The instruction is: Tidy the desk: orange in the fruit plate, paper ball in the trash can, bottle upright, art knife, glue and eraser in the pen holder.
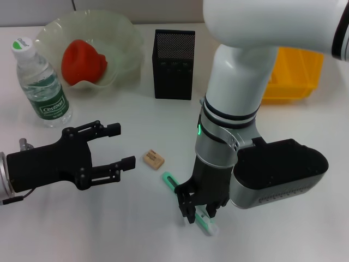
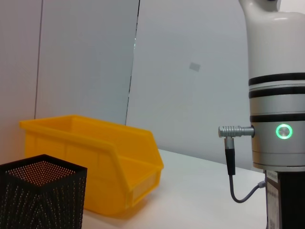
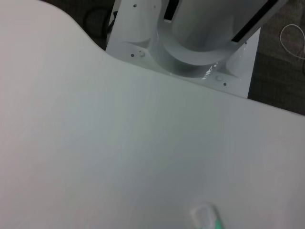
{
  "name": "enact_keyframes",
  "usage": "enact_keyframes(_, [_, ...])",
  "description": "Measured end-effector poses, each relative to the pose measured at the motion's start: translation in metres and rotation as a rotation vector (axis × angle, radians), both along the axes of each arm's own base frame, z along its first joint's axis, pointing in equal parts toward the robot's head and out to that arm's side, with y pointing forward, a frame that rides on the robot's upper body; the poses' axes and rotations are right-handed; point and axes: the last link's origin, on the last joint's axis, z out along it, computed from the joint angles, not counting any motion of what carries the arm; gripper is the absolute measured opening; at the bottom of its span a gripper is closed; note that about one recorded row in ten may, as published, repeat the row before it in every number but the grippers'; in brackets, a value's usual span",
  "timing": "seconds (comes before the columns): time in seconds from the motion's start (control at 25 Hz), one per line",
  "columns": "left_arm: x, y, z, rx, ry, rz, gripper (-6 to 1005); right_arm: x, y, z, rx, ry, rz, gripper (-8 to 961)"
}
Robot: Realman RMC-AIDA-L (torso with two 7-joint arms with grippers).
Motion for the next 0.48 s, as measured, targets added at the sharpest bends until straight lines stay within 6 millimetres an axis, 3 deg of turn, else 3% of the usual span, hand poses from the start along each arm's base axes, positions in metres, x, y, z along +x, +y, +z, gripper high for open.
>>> enact_keyframes(0.48, [0.0010, -0.0007, -0.0022, -0.001, -0.005, 0.001, 801, 0.0020, 0.0016, 0.0003, 0.001, -0.012, 0.003, 381])
